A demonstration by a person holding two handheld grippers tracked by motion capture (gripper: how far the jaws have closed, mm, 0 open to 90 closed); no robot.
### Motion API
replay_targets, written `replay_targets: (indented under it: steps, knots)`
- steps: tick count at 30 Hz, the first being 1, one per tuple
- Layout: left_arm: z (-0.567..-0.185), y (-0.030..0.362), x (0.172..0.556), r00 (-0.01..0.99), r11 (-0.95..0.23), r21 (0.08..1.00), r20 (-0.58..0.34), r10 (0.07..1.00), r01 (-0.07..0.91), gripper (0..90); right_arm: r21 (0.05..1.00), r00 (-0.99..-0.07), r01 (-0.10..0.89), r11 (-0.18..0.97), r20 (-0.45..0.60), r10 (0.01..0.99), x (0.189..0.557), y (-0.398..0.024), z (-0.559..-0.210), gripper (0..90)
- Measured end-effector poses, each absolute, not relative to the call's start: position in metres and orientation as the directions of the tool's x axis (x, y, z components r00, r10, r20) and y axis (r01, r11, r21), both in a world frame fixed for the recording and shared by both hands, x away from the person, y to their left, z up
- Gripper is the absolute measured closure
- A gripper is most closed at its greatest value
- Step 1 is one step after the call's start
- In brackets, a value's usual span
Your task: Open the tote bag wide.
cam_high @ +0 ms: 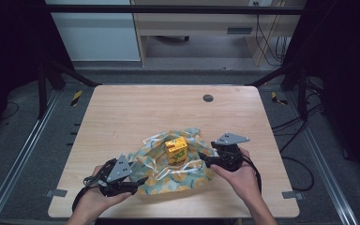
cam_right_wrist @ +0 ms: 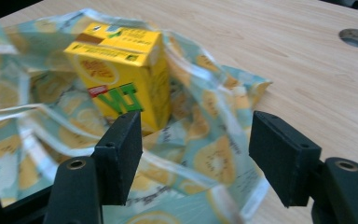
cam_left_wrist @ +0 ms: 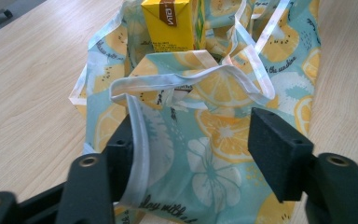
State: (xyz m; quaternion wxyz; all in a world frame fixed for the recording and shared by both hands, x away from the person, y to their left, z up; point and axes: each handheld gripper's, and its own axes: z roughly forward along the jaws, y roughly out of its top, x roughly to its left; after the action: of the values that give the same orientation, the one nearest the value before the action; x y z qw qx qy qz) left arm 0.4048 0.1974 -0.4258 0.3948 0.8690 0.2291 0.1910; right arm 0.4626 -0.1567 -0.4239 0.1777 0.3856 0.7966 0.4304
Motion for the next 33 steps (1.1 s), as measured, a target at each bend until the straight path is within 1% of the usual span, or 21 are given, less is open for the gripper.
replay_targets:
  steps: [5,10,18,21,24,28,31,33]
  knots:
    - [-0.434,0.197,0.411,0.819,-0.573,0.773,0.124,0.56,0.274,32.2,0.812,-0.659,0.458,0.361,0.038,0.751,0.451,-0.152,-0.429,34.7]
    - [-0.434,0.193,0.416,0.826,-0.552,0.786,0.099,0.555,0.278,30.5,0.801,-0.678,0.46,0.383,0.039,0.734,0.442,-0.149,-0.438,34.6]
    - [-0.421,0.183,0.423,0.83,-0.559,0.79,0.12,0.544,0.252,29.0,0.794,-0.705,0.447,0.411,0.031,0.708,0.432,-0.139,-0.444,32.1]
    - [-0.417,0.182,0.425,0.825,-0.557,0.792,0.127,0.55,0.249,29.2,0.792,-0.715,0.444,0.419,0.031,0.699,0.429,-0.136,-0.445,31.2]
    - [-0.412,0.181,0.433,0.804,-0.553,0.793,0.142,0.578,0.257,29.6,0.78,-0.731,0.436,0.448,0.017,0.682,0.423,-0.129,-0.449,28.9]
    - [-0.414,0.176,0.454,0.773,-0.576,0.77,0.179,0.608,0.275,31.0,0.765,-0.738,0.431,0.479,-0.006,0.675,0.422,-0.124,-0.456,26.8]
    - [-0.418,0.174,0.468,0.759,-0.576,0.759,0.171,0.628,0.305,31.8,0.753,-0.741,0.44,0.489,-0.003,0.672,0.422,-0.122,-0.461,26.5]
    - [-0.424,0.172,0.48,0.75,-0.579,0.743,0.161,0.641,0.335,36.4,0.737,-0.754,0.443,0.51,-0.001,0.657,0.421,-0.118,-0.468,29.1]
